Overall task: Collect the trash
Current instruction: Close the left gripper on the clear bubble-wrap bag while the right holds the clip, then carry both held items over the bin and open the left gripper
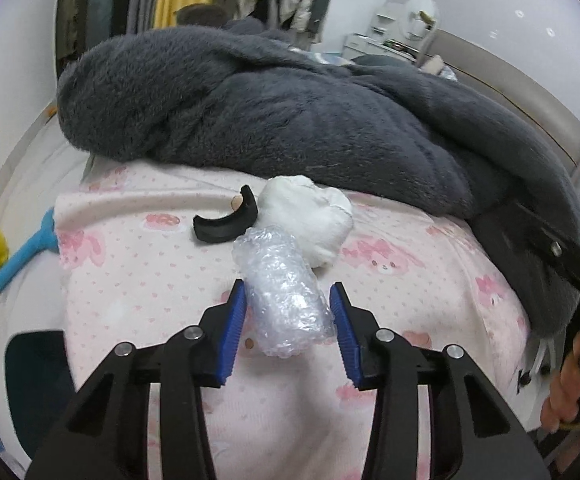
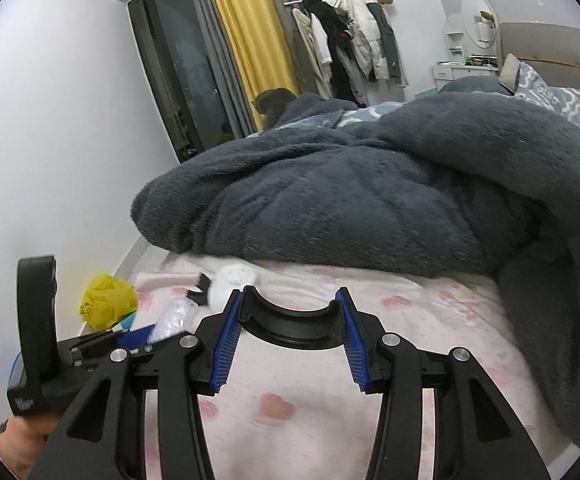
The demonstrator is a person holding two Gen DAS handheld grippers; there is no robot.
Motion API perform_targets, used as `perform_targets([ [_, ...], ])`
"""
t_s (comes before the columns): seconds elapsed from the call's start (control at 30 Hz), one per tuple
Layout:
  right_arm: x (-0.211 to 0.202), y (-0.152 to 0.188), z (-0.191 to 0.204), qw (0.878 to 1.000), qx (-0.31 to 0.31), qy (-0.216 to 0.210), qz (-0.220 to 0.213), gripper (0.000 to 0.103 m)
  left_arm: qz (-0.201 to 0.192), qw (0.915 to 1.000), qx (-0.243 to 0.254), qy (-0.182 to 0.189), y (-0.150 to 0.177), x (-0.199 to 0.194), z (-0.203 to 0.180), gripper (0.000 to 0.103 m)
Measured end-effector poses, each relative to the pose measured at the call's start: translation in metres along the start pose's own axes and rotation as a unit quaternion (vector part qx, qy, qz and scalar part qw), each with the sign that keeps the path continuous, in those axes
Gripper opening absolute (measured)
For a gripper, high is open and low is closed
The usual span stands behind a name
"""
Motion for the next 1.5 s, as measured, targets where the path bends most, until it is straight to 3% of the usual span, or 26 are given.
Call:
perform_targets([
  [0.37, 0.023, -0.001, 0.069, 0.999, -0.030, -0.039, 0.007, 0.047, 0.007, 0.9999, 0.009, 0.006, 0.011, -0.026, 0.035, 0.045],
  [0.87, 0.043, 0.017, 0.173, 0.991, -0.103, -0.089, 0.015, 0.047, 0.019, 0.9965, -0.057, -0.057, 0.036, -0.058, 0.127, 0.046],
  [1.17, 0.058, 0.036, 0.215, 0.985, -0.118, -0.120, 0.033, 0.047, 0.064, 0.9893, -0.103, -0.081, 0.074, -0.049, 0.176, 0.046],
  [1.37, 0.070, 0.053, 0.245, 0.980, -0.132, -0.141, 0.051, 0.047, 0.114, 0.9794, -0.128, -0.106, 0.109, -0.040, 0.209, 0.046],
  [1.5, 0.082, 0.067, 0.262, 0.977, -0.135, -0.153, 0.068, 0.048, 0.138, 0.9735, -0.151, -0.101, 0.130, -0.037, 0.227, 0.047],
])
Point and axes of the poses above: each gripper's, at about its wrist camera, not at the fingertips, and x roughly the way its jaws point, z to its left, y to its underside, the point moved 6 cm from there along x, roughly the way its jaws point, and after that the axes turned 6 degrees about x, right-handed, at the moved point
